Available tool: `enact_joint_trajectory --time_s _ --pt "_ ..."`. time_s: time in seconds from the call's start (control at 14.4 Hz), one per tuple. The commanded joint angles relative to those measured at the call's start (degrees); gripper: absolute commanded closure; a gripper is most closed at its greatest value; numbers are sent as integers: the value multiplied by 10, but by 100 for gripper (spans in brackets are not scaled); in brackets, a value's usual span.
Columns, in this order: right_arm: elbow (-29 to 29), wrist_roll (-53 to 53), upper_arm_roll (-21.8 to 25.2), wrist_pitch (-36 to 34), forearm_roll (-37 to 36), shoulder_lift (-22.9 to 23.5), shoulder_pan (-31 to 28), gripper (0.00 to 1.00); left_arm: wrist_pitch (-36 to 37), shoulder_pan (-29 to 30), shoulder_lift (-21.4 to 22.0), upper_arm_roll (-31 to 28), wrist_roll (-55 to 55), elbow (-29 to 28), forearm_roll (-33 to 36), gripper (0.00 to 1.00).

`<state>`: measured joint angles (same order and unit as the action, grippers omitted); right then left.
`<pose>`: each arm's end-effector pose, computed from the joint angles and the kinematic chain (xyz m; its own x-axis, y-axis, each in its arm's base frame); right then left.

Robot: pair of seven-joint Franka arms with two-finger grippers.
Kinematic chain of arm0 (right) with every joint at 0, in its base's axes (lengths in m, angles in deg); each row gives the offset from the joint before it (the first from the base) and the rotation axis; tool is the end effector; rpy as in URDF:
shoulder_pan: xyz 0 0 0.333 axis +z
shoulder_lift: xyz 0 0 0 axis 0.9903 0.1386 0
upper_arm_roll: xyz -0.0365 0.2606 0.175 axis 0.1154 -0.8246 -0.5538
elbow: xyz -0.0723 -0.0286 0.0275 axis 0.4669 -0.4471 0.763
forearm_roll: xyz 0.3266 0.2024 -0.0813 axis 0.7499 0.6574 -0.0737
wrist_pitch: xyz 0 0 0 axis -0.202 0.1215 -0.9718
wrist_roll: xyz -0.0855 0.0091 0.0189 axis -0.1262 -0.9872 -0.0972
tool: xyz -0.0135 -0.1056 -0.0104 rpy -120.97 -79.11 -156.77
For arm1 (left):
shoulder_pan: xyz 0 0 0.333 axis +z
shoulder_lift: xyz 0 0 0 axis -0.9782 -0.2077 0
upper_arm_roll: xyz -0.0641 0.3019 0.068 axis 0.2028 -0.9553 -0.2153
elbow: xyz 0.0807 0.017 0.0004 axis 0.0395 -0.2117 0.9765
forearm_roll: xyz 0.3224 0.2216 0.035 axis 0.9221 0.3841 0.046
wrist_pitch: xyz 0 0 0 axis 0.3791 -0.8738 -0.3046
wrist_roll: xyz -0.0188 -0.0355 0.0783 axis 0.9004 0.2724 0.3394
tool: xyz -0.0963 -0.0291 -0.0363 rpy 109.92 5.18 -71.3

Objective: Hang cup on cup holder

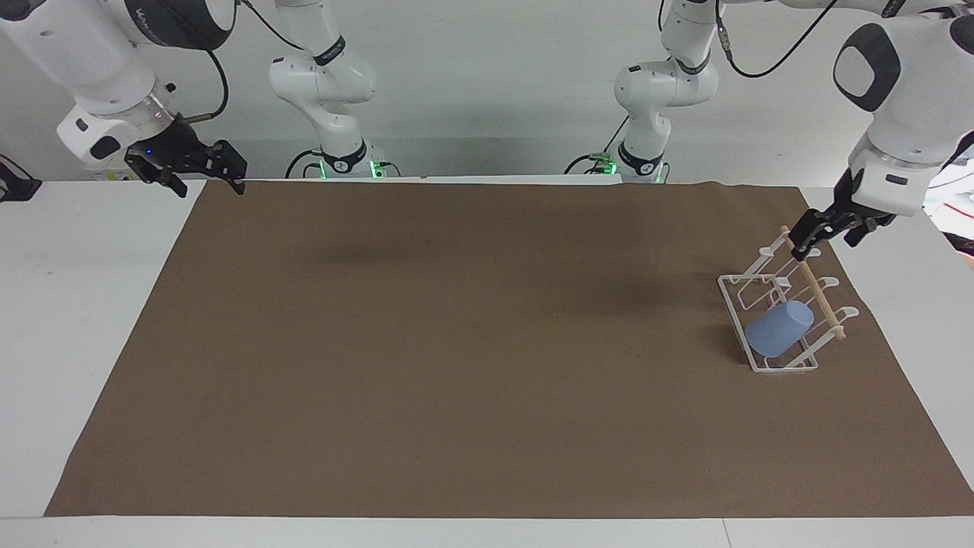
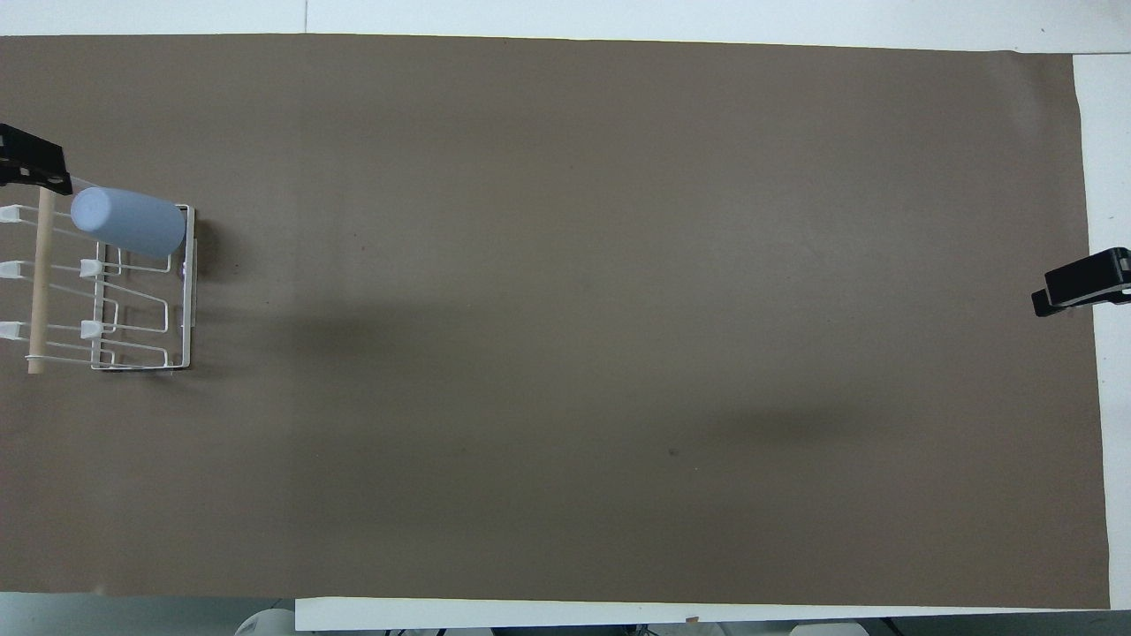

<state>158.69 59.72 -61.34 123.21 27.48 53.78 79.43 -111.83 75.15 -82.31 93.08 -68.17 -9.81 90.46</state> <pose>0.5165 -0.0698 0.6102 0.9853 0.0176 -0.1697 0.0117 -0.9993 -0.0357 0.5828 -0.0516 0.5930 0.9994 0.0310 0.0164 0.0325 -0.9946 -0.0990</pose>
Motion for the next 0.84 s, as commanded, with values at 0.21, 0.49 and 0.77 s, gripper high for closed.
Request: enact_joint_trajectory --time_s 0.21,0.49,0.77 --pt "6 7 0 -3 -6 -5 1 0 43 -48 9 -6 -35 4 -53 0" --pt "6 7 0 -3 -6 -5 1 0 48 -42 0 -8 -39 26 -54 0" --pt "6 7 0 -3 -6 -5 1 0 55 -42 -6 -11 -41 29 -50 0"
